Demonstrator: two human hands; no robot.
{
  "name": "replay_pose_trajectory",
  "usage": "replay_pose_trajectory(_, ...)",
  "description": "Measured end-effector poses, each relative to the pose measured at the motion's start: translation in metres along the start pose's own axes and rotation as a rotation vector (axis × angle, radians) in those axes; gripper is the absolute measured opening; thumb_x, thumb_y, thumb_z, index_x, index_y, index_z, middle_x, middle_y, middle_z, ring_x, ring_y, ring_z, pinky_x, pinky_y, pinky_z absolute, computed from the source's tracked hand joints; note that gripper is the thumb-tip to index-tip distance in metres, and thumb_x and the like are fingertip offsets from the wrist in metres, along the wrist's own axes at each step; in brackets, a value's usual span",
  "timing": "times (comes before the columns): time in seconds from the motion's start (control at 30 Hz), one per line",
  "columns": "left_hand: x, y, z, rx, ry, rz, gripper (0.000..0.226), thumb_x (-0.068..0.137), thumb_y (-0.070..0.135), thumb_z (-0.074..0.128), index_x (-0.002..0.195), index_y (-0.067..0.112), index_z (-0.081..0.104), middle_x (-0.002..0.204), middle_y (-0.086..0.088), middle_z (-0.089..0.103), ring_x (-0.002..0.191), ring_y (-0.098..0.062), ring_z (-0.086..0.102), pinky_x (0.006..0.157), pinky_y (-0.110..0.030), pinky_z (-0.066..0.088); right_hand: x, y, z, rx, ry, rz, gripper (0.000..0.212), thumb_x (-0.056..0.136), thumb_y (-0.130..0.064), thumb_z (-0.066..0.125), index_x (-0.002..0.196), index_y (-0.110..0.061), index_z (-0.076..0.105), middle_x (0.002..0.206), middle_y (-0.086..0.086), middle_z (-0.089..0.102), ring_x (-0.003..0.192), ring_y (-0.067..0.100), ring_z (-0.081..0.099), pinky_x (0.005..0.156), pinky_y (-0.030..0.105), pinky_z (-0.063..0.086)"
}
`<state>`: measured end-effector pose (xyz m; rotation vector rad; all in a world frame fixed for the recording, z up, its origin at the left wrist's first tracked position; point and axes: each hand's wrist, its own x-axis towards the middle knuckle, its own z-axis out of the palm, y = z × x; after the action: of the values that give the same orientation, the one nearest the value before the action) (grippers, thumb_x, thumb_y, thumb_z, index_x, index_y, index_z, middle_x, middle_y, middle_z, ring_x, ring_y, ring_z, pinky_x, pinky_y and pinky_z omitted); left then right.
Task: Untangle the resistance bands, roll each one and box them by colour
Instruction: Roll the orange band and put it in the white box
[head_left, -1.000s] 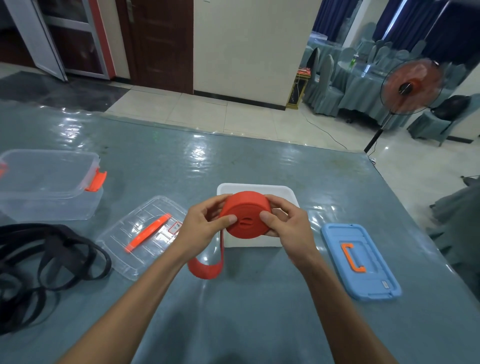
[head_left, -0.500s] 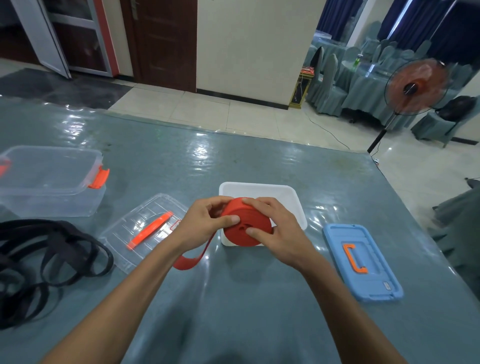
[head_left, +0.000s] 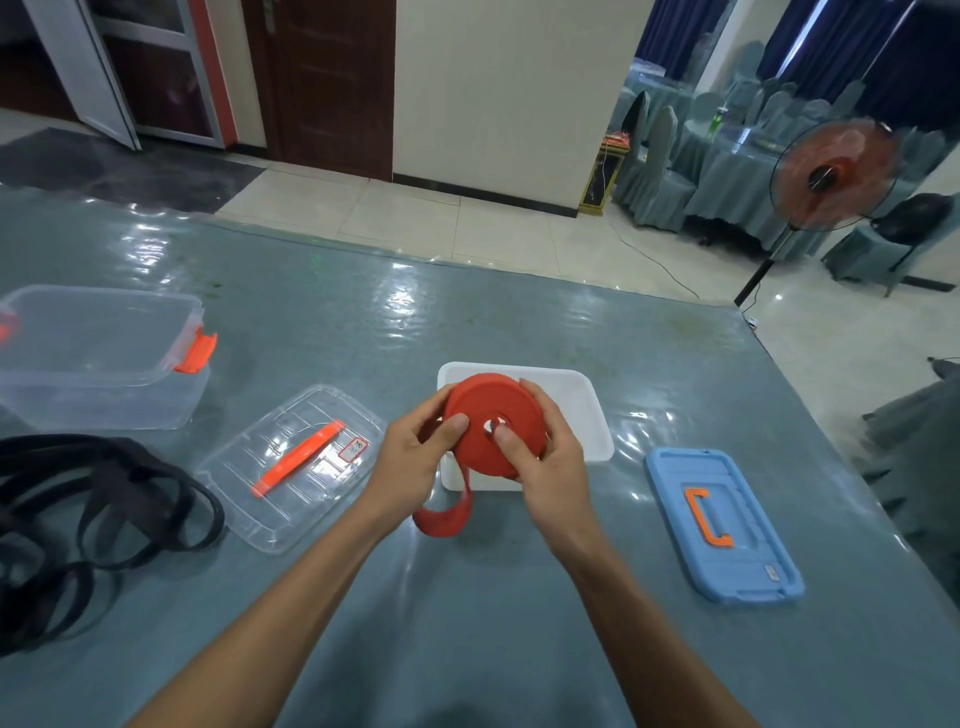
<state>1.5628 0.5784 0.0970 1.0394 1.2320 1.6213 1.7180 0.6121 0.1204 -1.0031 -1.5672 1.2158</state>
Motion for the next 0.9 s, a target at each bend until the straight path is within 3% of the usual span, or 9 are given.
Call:
replay_pose_trajectory(0.13,0.005,0.003,-0.016,0.117,-0.145,-0.008,0.035,0.099,0.011,0.061,0.133,0.020,0.062,0.120,0.007,0.074,0.113,-0.008,0.068,0.092,-0.018,0.051,0.006,0.007,-0.018,-0.370,-0.076,-0.119,0.057,0.090,-0.024,0.074,0.141,-0.034,0.050,0.142,-0.017,0.050,0.133,0.005,0.047,0.104,0.044,0.050)
replay_pose_trajectory(0.27,0.012,0.005,-0.020,0.245,-0.232,-0.031,0.044,0.098,0.015,0.064,0.142,0.017,0.058,0.128,0.006,0.070,0.118,-0.007,0.065,0.099,-0.022,0.050,0.017,0.003,-0.031,-0.427,-0.235,-0.185,0.054,0.087,-0.015,0.075,0.137,-0.028,0.058,0.134,-0.016,0.060,0.127,0.006,0.054,0.107,0.041,0.046)
replay_pose_trajectory(0.37,0.011,0.006,-0.017,0.199,-0.175,-0.021,0.053,0.094,0.026,0.067,0.145,0.021,0.054,0.134,0.010,0.065,0.121,-0.003,0.063,0.102,-0.021,0.050,0.018,0.004,-0.031,-0.296,-0.111,-0.139,0.052,0.085,-0.008,0.076,0.132,-0.029,0.063,0.128,-0.014,0.065,0.123,0.010,0.059,0.105,0.040,0.048)
replay_pose_trajectory(0.5,0.004,-0.004,-0.001,0.116,-0.038,0.001,0.051,0.101,0.020,0.061,0.150,0.020,0.048,0.141,0.009,0.061,0.127,-0.002,0.058,0.105,-0.019,0.047,0.014,0.007,-0.011,0.089,0.071,0.102,0.046,0.091,-0.008,0.072,0.129,-0.032,0.063,0.116,-0.007,0.072,0.105,0.019,0.071,0.086,0.052,0.060)
replay_pose_trajectory(0.57,0.002,-0.011,0.003,0.107,0.035,-0.008,0.046,0.104,0.018,0.055,0.150,0.017,0.048,0.141,0.007,0.061,0.128,-0.002,0.057,0.106,-0.018,0.046,0.011,0.013,0.000,0.071,0.083,0.132,0.043,0.092,-0.013,0.071,0.128,-0.033,0.062,0.116,-0.007,0.071,0.104,0.020,0.071,0.083,0.053,0.061)
replay_pose_trajectory(0.67,0.004,-0.018,-0.004,0.110,0.040,-0.077,0.043,0.106,0.018,0.051,0.149,0.017,0.049,0.141,0.004,0.061,0.129,-0.006,0.057,0.107,-0.022,0.046,0.007,0.024,0.004,-0.168,0.007,0.091,0.050,0.090,-0.025,0.072,0.136,-0.036,0.053,0.131,-0.013,0.063,0.118,0.012,0.062,0.098,0.048,0.055)
replay_pose_trajectory(0.77,0.008,-0.021,-0.019,0.202,-0.056,-0.119,0.042,0.106,0.017,0.050,0.148,0.016,0.050,0.142,0.004,0.060,0.130,-0.004,0.056,0.110,-0.021,0.044,0.009,0.033,-0.010,-0.506,-0.199,-0.099,0.084,0.085,-0.035,0.077,0.154,-0.035,0.029,0.159,-0.016,0.031,0.145,0.004,0.032,0.114,0.038,0.041)
replay_pose_trajectory(0.83,0.012,-0.019,-0.026,0.245,-0.140,-0.149,0.042,0.106,0.016,0.050,0.147,0.016,0.051,0.144,0.004,0.058,0.131,-0.005,0.055,0.111,-0.020,0.042,0.012,0.035,-0.016,-0.697,-0.386,-0.225,0.103,0.081,-0.044,0.078,0.159,-0.037,0.011,0.166,-0.017,0.012,0.151,0.005,0.017,0.116,0.029,0.033)
replay_pose_trajectory(0.9,0.017,-0.017,-0.029,0.272,-0.207,-0.179,0.041,0.106,0.017,0.050,0.147,0.016,0.052,0.143,0.003,0.059,0.130,-0.007,0.057,0.110,-0.022,0.044,0.015,0.038,-0.020,-0.827,-0.480,-0.315,0.110,0.079,-0.048,0.078,0.160,-0.031,0.006,0.167,-0.011,0.008,0.152,0.011,0.016,0.114,0.029,0.035)
